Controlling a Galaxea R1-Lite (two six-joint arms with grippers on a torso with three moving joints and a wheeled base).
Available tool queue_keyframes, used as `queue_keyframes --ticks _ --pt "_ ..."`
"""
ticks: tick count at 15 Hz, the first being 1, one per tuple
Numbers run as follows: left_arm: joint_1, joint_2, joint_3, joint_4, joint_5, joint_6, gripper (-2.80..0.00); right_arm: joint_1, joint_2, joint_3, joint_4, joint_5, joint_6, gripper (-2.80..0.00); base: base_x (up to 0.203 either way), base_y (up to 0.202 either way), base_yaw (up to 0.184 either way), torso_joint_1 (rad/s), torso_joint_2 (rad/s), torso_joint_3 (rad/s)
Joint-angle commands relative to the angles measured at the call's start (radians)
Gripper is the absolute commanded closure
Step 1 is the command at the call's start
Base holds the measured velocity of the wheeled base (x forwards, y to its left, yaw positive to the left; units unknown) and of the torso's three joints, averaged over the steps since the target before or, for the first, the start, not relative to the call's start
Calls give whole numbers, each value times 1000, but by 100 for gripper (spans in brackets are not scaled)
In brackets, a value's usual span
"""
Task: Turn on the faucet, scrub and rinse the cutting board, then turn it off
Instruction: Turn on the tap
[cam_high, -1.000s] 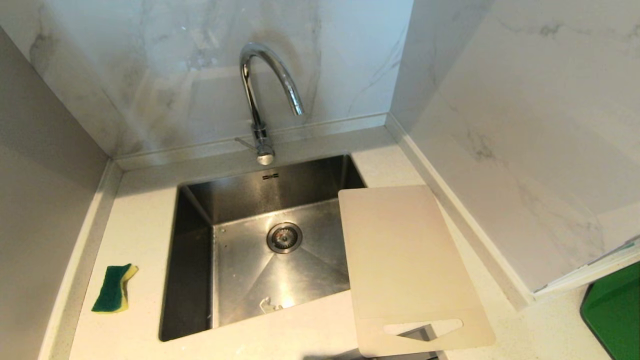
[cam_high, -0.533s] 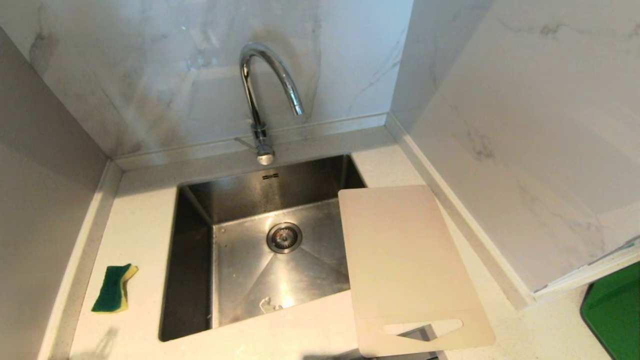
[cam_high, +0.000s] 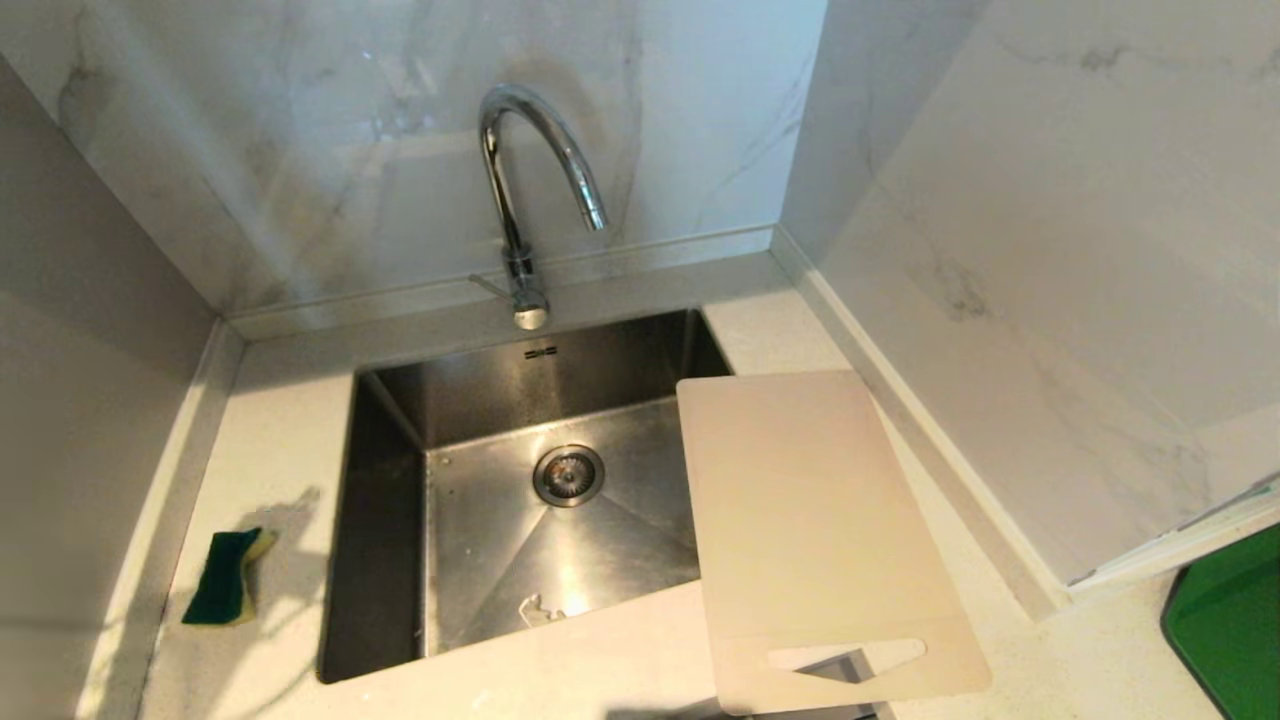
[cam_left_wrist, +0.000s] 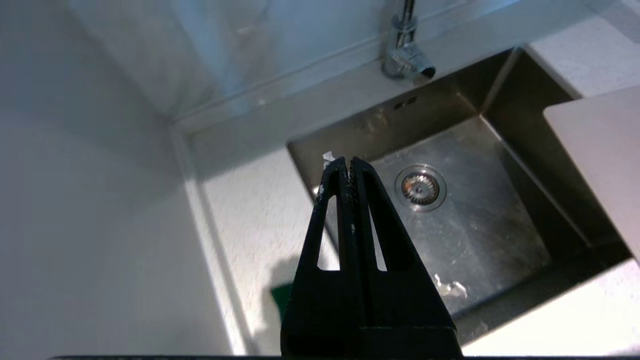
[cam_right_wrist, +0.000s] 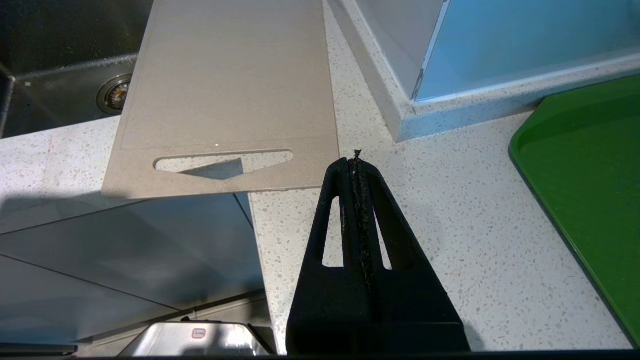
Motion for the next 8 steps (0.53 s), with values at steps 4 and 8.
queue_keyframes --ticks 4,8 --pt "-113 344 -227 0 45 3 0 1 0 0 -1 0 0 0 0 0 0 0 0 0" --pt "-149 553 -420 2 58 -2 0 0 0 0 -1 0 0 0 0 0 0 0 0 0"
